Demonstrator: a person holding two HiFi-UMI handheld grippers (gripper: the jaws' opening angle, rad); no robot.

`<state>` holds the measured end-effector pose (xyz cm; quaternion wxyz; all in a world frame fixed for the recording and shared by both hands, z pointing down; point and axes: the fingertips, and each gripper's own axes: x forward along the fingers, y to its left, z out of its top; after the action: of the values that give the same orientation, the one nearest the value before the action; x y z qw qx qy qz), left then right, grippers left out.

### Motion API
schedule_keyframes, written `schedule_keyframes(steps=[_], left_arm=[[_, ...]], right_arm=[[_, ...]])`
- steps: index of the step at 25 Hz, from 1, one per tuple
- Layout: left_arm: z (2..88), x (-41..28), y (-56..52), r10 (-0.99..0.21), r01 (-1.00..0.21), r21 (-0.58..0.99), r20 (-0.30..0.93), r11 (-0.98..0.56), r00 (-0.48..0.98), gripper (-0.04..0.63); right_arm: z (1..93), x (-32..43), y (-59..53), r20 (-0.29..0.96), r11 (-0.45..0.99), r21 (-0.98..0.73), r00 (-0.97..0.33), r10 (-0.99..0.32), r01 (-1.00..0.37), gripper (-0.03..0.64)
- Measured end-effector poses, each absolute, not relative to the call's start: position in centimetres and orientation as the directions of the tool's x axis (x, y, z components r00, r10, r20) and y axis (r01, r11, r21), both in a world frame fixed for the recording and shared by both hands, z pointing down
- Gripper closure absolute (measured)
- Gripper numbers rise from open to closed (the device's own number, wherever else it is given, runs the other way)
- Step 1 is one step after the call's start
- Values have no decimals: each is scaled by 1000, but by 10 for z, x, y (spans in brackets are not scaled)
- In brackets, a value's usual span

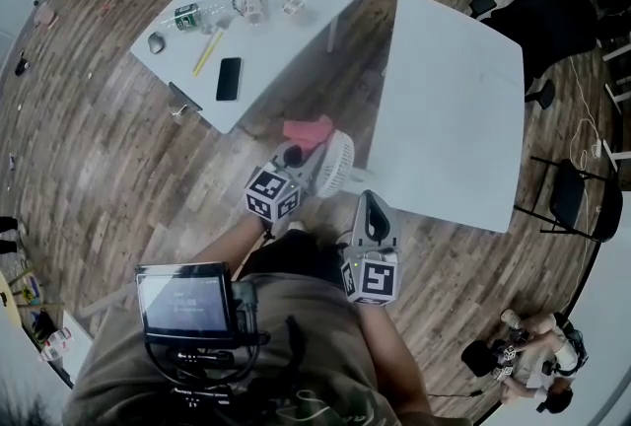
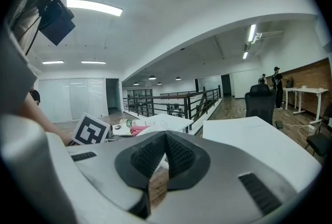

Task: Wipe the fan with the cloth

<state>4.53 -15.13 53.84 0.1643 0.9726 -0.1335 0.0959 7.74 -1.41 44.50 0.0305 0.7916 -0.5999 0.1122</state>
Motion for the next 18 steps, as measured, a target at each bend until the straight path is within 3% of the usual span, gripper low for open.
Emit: schedule_keyframes(steps=[18], left_arm=[[573, 2, -120, -217, -287, 213, 301, -934, 929, 525]], right_arm=[[449, 66, -18, 213, -230, -98, 206, -955, -968, 612]])
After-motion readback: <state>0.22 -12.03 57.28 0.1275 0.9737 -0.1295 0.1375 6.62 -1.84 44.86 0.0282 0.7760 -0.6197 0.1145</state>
